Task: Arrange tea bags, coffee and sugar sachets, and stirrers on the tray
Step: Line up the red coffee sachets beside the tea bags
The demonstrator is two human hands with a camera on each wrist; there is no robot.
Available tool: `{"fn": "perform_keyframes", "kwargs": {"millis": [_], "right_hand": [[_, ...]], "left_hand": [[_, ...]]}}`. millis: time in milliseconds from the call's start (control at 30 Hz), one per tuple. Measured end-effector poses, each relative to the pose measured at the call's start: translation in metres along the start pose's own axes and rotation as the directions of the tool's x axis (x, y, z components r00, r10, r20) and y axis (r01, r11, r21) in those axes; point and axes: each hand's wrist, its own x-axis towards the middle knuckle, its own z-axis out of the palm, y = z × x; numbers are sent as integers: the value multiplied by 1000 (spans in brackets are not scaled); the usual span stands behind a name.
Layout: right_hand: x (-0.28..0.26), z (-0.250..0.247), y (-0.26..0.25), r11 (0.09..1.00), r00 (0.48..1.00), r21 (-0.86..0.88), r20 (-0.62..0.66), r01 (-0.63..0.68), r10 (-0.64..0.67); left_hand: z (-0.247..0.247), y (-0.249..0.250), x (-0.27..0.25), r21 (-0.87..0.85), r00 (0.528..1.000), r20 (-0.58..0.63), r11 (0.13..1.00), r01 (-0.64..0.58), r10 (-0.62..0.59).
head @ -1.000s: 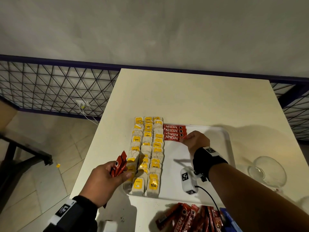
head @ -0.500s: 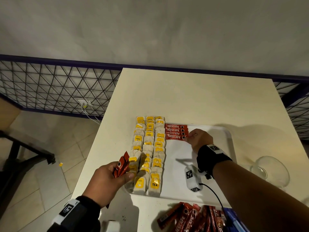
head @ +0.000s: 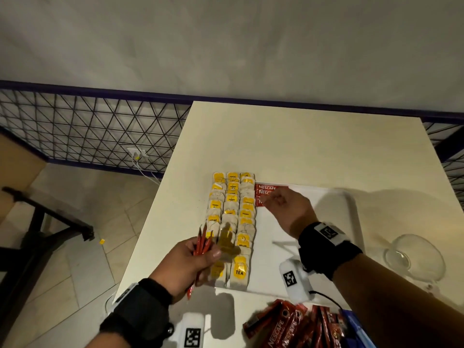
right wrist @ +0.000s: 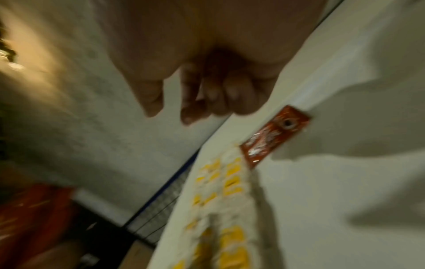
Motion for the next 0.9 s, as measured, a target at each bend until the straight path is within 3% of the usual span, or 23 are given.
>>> {"fn": "perform_keyframes", "kwargs": {"millis": [67,133,200,267,367,433,500,567,633,667,700,733,900], "right_hand": [[-21,6,-25,997,953,-2,296,72,-69],[-34,10,-39,991,888,-17,446,136,-115],[-41,7,-44,990,874,37,466,138,-140],[-45,-1,-44,988,883,119,448,95,-138],[-49,-11,-40,987,895,150,429,59,-119],[-49,-17,-37,980,922,200,377,9,-85],[-47,-24,-34,955,950,293,308,-48,-47],[-45,-33,-31,927,967,369,253,-72,-26],[-45,-38,-28,908,976,413,215,-76,-16],[-45,-40,-27,902,978,426,209,-73,-20],[-46,-39,-25,897,977,435,213,-70,-27],[-47,-38,-24,896,974,440,223,-67,-36],[-51,-32,-21,914,968,405,240,-33,-71]], "left_hand": [[13,3,4,163,999,7,985,-53,52],[25,7,10,431,987,-19,892,-134,158],[35,10,13,658,964,-67,738,-152,258],[43,13,13,759,949,-88,637,-133,302],[49,15,10,815,934,-91,565,-130,345],[51,16,8,818,928,-105,562,-123,357],[50,14,5,793,922,-134,597,-119,363],[46,11,3,682,927,-168,719,-136,334],[43,7,1,297,953,-209,943,-153,221],[44,6,0,30,967,-199,987,-157,159],[45,7,1,-173,975,-184,972,-157,125],[46,9,2,-266,978,-176,951,-156,111],[53,21,8,-185,966,-211,964,-191,150]]}}
